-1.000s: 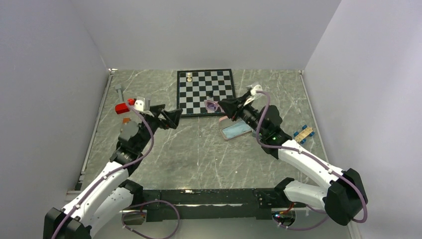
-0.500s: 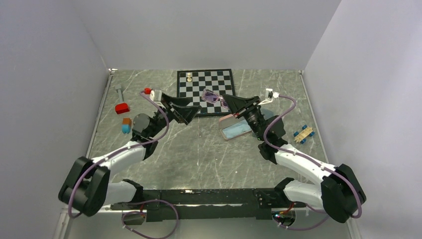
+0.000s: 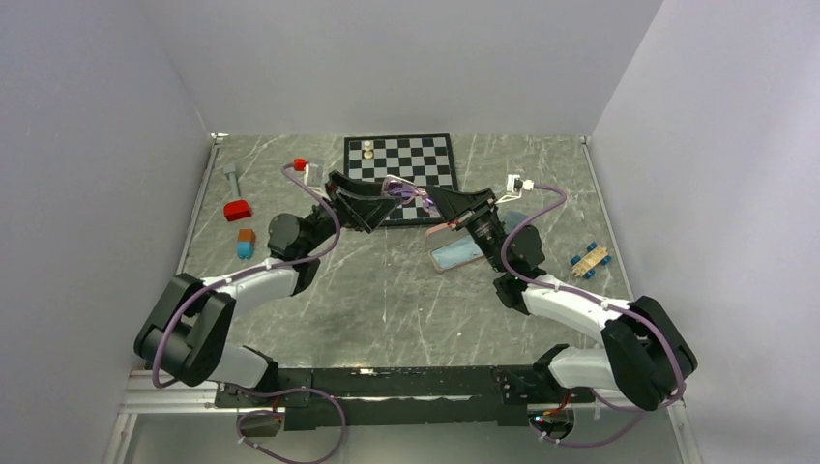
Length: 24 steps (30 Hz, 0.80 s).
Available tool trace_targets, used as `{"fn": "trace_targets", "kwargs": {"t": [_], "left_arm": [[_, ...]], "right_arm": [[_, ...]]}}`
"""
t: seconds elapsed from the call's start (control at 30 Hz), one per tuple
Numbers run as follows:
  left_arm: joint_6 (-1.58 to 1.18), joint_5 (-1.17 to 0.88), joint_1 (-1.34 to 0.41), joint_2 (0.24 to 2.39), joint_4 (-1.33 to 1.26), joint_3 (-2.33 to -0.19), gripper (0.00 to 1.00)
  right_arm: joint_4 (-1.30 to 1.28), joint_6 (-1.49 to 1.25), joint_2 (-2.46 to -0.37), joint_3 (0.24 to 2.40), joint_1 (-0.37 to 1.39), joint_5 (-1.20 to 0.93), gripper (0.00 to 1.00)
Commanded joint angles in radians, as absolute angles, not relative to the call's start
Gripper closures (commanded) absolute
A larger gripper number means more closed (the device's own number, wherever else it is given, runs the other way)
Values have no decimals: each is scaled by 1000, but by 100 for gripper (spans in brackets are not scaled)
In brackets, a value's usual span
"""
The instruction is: Organize the sunglasses
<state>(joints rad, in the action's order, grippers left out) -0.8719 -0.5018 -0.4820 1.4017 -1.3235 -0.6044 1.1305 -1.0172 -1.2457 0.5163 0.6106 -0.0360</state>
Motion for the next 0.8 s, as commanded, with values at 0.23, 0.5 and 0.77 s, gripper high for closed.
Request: {"fn": "trace_targets", "kwargs": {"t": [0.23,0.5,0.77], "left_arm": [[-954,-597,-486,1451,-1405,-694,74],[-951,-629,-477,1424,-1394,-675,100],[-933,-637,-472,1401,-1434,-638,100]], "right_arm": [[1292,-1100,-1293,502,631,-85,95],[1188,-1038,-1308,536,631,-145,74],[1057,-962,-1316,597,629,-235,35]]}}
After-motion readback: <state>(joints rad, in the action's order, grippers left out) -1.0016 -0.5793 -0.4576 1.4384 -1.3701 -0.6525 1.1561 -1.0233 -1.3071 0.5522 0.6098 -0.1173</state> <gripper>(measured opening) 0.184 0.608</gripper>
